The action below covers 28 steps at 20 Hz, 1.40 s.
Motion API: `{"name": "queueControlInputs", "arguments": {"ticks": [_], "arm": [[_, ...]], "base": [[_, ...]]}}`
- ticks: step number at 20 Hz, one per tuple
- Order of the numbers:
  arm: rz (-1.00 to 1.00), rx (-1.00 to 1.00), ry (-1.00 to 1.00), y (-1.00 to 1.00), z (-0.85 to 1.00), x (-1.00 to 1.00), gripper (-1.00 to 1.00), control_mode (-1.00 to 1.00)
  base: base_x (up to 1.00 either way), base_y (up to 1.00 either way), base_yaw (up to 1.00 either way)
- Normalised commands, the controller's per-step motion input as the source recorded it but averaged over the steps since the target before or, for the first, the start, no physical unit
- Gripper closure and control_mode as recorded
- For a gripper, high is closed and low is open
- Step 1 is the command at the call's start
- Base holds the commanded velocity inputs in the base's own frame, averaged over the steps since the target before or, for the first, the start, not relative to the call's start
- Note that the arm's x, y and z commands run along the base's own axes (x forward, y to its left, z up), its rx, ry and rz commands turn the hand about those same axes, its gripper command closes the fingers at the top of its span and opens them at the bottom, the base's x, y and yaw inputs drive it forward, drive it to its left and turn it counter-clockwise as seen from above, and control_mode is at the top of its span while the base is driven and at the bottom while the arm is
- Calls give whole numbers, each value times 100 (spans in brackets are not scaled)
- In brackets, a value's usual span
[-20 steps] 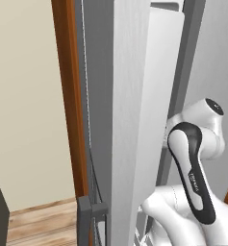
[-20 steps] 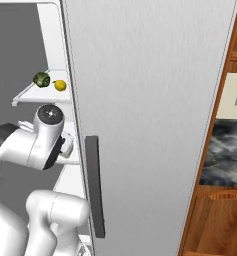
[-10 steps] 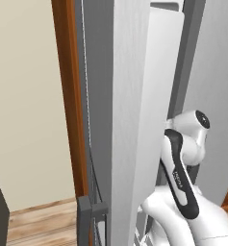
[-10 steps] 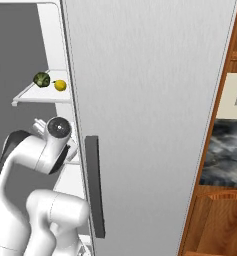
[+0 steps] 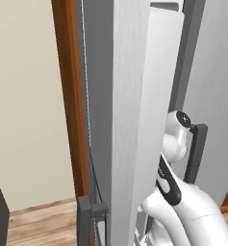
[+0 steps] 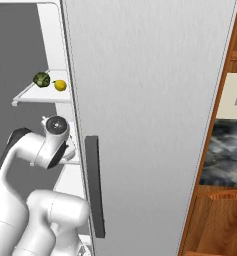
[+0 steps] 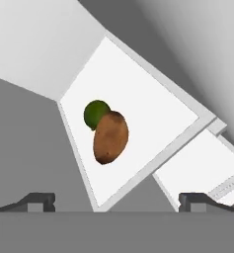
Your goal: Take the lime and potato from the second highest rack and move them to the highest rack where the lemon and broccoli are located, to maximize freezer space. Close the freezer door after rearranging.
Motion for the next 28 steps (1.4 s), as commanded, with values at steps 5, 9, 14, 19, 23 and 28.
{"name": "queueControlInputs", "arguments": {"ticks": [5, 9, 14, 19, 23, 28], "arm": [[0, 7, 11, 0, -24, 33, -100, -100], [0, 1, 6, 19, -19, 18, -100, -100], [0, 0, 1, 36, -18, 8, -100, -100], [-2, 0, 1, 18, -22, 11, -100, -100], [-5, 0, 4, 2, -29, 17, -100, -100], [-5, 0, 3, 2, -16, 19, -100, -100]], "base": [[0, 0, 0], [0, 0, 0], [0, 0, 0], [0, 0, 0], [0, 0, 0], [0, 0, 0]]}}
